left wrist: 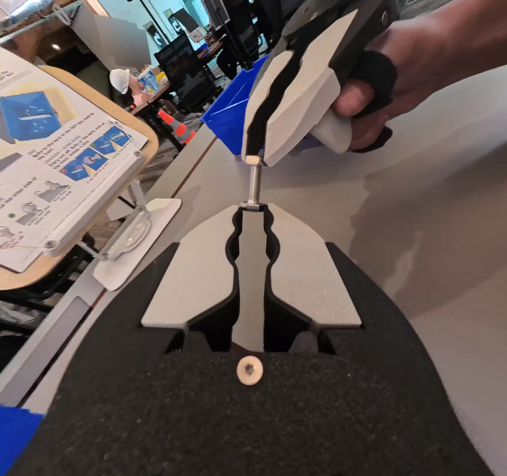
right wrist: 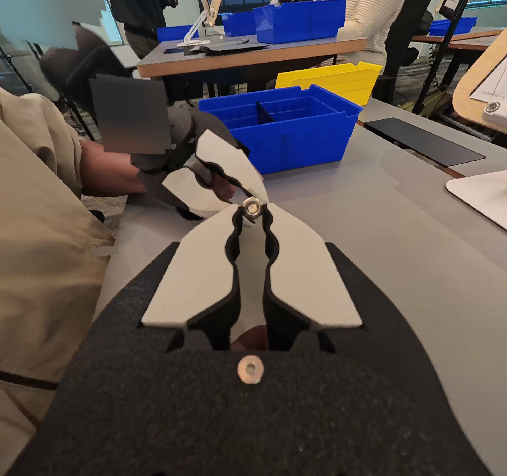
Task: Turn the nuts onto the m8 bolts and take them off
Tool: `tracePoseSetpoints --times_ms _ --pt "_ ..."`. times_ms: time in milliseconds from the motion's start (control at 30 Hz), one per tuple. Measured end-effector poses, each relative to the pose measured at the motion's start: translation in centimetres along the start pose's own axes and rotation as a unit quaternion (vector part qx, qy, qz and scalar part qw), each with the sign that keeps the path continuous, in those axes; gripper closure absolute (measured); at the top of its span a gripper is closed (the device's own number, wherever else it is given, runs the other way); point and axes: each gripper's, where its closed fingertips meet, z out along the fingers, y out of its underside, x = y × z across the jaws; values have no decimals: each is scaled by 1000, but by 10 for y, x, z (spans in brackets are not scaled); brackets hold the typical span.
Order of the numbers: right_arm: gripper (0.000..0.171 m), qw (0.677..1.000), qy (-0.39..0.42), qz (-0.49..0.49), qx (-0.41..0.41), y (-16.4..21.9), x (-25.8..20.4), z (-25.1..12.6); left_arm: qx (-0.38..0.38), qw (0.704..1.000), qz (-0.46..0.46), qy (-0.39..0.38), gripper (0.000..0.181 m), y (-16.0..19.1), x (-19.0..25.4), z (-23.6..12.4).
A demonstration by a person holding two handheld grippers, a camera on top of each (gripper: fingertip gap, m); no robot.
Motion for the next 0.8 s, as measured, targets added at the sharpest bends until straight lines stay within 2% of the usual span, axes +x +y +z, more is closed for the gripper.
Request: tracePoseSetpoints --times_ms 233,500,800 --pt "157 999 23 42 19 1 3 1 -20 994 68 -80 167 -2 -5 -3" --pt "157 991 36 119 53 1 0 2 -36 985 109 -132 167 -2 -7 -6" --pt "157 993 42 105 18 1 -2 3 -23 995 32 -90 167 -1 -5 -4"
